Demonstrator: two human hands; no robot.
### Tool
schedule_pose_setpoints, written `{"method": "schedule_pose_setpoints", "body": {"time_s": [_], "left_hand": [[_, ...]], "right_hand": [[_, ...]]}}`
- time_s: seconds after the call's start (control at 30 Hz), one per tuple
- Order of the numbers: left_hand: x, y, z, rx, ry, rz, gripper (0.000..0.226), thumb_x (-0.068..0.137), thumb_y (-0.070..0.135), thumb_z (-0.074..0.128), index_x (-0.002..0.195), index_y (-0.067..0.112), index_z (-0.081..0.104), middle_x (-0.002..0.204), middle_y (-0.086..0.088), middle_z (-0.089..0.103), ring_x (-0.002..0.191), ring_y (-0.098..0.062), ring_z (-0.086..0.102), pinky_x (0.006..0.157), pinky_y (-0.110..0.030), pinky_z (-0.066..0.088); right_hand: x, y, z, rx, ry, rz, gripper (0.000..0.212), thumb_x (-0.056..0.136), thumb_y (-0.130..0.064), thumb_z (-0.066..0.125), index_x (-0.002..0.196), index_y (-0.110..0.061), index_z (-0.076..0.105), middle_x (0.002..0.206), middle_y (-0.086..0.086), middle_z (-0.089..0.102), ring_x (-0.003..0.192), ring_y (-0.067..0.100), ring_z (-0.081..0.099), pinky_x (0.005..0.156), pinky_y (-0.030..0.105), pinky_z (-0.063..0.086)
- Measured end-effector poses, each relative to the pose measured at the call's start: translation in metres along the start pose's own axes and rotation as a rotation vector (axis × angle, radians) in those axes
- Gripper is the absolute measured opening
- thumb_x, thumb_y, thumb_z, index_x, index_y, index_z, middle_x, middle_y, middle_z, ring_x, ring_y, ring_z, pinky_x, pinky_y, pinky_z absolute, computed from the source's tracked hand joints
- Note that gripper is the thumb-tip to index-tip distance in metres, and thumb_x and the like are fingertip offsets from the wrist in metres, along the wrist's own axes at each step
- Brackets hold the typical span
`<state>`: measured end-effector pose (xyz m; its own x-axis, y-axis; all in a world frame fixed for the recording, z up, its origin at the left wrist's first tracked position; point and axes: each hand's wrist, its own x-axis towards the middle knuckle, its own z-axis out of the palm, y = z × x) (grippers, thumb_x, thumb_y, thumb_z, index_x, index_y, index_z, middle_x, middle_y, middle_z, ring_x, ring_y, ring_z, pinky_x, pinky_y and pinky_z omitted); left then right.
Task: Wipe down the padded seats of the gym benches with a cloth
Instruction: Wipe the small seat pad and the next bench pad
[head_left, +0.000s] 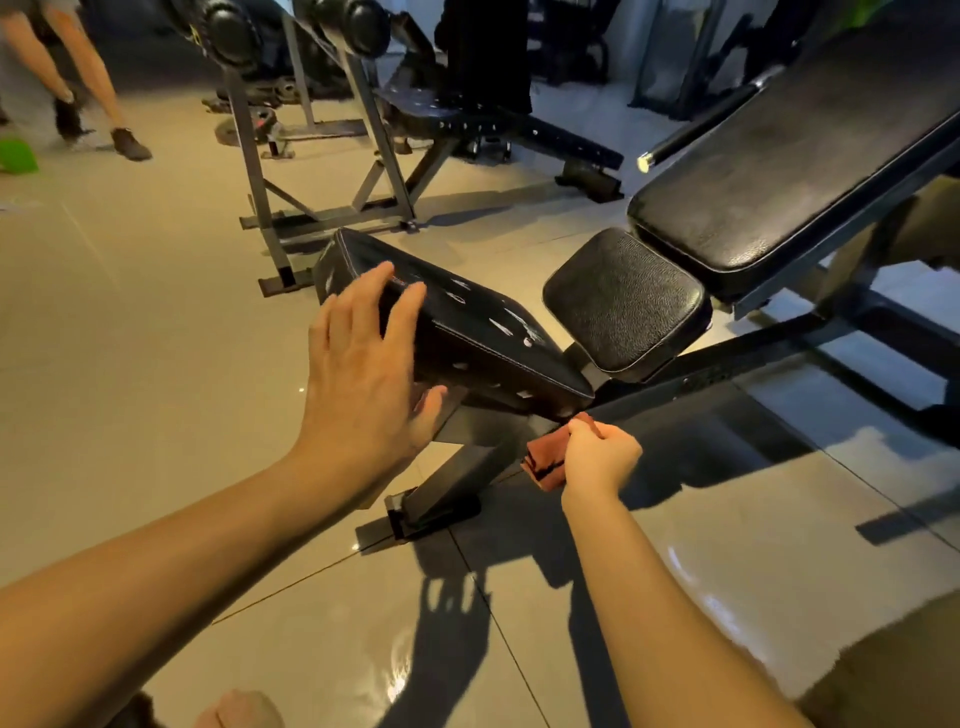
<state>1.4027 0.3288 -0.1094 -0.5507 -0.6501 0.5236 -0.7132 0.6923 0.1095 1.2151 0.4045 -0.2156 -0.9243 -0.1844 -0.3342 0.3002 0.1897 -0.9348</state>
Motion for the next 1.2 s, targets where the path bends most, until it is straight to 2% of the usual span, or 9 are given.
{"method": "schedule_pose_setpoints", "body": {"time_s": [0.1, 0.2, 0.37, 0.43, 0.53, 0.73, 0.83, 1.0, 1.2], "left_hand": [[0.0, 0.004, 0.005, -0.097, 0.031, -0.149, 0.119, 0.075, 0.043, 0.085, 0.161, 0.015, 0.006, 0.167, -0.013, 0.004, 0.153, -0.033, 0.009, 0.125, -0.052, 0.018], [0.001, 0.004, 0.01, -0.154, 0.036, -0.238, 0.124, 0.077, 0.045, 0.084, 0.162, 0.016, -0.002, 0.169, -0.009, -0.001, 0.155, -0.029, 0.004, 0.126, -0.048, 0.014], [-0.001, 0.008, 0.015, -0.149, 0.028, -0.246, 0.122, 0.078, 0.043, 0.084, 0.161, 0.016, -0.001, 0.168, -0.009, -0.003, 0.155, -0.029, 0.001, 0.126, -0.05, 0.015], [0.0, 0.01, 0.016, -0.138, 0.035, -0.259, 0.121, 0.078, 0.042, 0.084, 0.161, 0.016, -0.001, 0.168, -0.01, -0.004, 0.155, -0.029, 0.0, 0.126, -0.051, 0.015], [0.001, 0.01, 0.017, -0.127, 0.033, -0.257, 0.12, 0.078, 0.041, 0.084, 0.161, 0.017, 0.001, 0.168, -0.01, -0.003, 0.155, -0.03, 0.0, 0.126, -0.051, 0.015], [0.0, 0.009, 0.014, -0.13, 0.024, -0.243, 0.118, 0.078, 0.043, 0.084, 0.16, 0.021, 0.002, 0.167, -0.008, -0.002, 0.154, -0.03, 0.001, 0.126, -0.052, 0.015], [0.001, 0.006, 0.014, -0.135, 0.02, -0.234, 0.118, 0.077, 0.043, 0.084, 0.161, 0.022, 0.002, 0.167, -0.007, -0.001, 0.154, -0.03, 0.002, 0.126, -0.051, 0.016], [0.001, -0.001, 0.014, -0.137, 0.031, -0.213, 0.116, 0.077, 0.046, 0.083, 0.16, 0.022, 0.007, 0.166, -0.008, 0.005, 0.152, -0.031, 0.009, 0.124, -0.053, 0.02], [0.005, -0.01, 0.016, -0.094, 0.043, -0.184, 0.116, 0.074, 0.05, 0.084, 0.159, 0.02, 0.012, 0.163, -0.011, 0.012, 0.149, -0.033, 0.015, 0.122, -0.052, 0.025]], "right_hand": [[-0.009, 0.006, 0.011, -0.022, -0.077, -0.091, 0.011, 0.097, -0.021, 0.063, 0.086, -0.019, 0.066, 0.078, -0.001, 0.066, 0.079, 0.022, 0.067, 0.06, 0.032, 0.053], [-0.021, 0.002, 0.01, -0.044, -0.147, -0.161, 0.013, 0.096, -0.016, 0.065, 0.083, -0.02, 0.064, 0.08, -0.006, 0.064, 0.075, 0.007, 0.061, 0.059, 0.026, 0.049], [0.003, 0.009, 0.003, -0.003, -0.024, -0.078, 0.012, 0.094, -0.019, 0.063, 0.083, -0.016, 0.069, 0.08, 0.007, 0.071, 0.075, 0.027, 0.07, 0.06, 0.038, 0.059], [-0.002, 0.007, 0.008, -0.015, -0.049, -0.105, 0.01, 0.095, -0.021, 0.064, 0.09, -0.015, 0.069, 0.083, 0.003, 0.07, 0.077, 0.022, 0.069, 0.067, 0.041, 0.061], [-0.008, 0.003, 0.009, -0.024, -0.094, -0.138, 0.005, 0.096, -0.019, 0.064, 0.093, -0.018, 0.067, 0.084, -0.004, 0.066, 0.078, 0.01, 0.062, 0.064, 0.031, 0.054], [0.002, 0.01, 0.009, 0.012, -0.024, -0.085, 0.015, 0.096, -0.021, 0.061, 0.081, -0.021, 0.062, 0.078, 0.0, 0.068, 0.07, 0.015, 0.064, 0.066, 0.036, 0.055], [-0.011, 0.011, 0.016, -0.002, -0.111, -0.15, 0.01, 0.097, -0.02, 0.064, 0.087, -0.022, 0.063, 0.085, -0.005, 0.065, 0.079, 0.01, 0.063, 0.066, 0.032, 0.056], [0.003, 0.014, 0.011, -0.008, -0.004, -0.099, 0.011, 0.097, -0.02, 0.064, 0.101, -0.012, 0.07, 0.085, -0.002, 0.066, 0.083, 0.021, 0.066, 0.075, 0.043, 0.06], [-0.017, 0.008, 0.02, -0.018, -0.118, -0.211, 0.005, 0.096, -0.02, 0.064, 0.092, -0.018, 0.065, 0.084, -0.005, 0.065, 0.077, 0.01, 0.064, 0.061, 0.031, 0.057]]}}
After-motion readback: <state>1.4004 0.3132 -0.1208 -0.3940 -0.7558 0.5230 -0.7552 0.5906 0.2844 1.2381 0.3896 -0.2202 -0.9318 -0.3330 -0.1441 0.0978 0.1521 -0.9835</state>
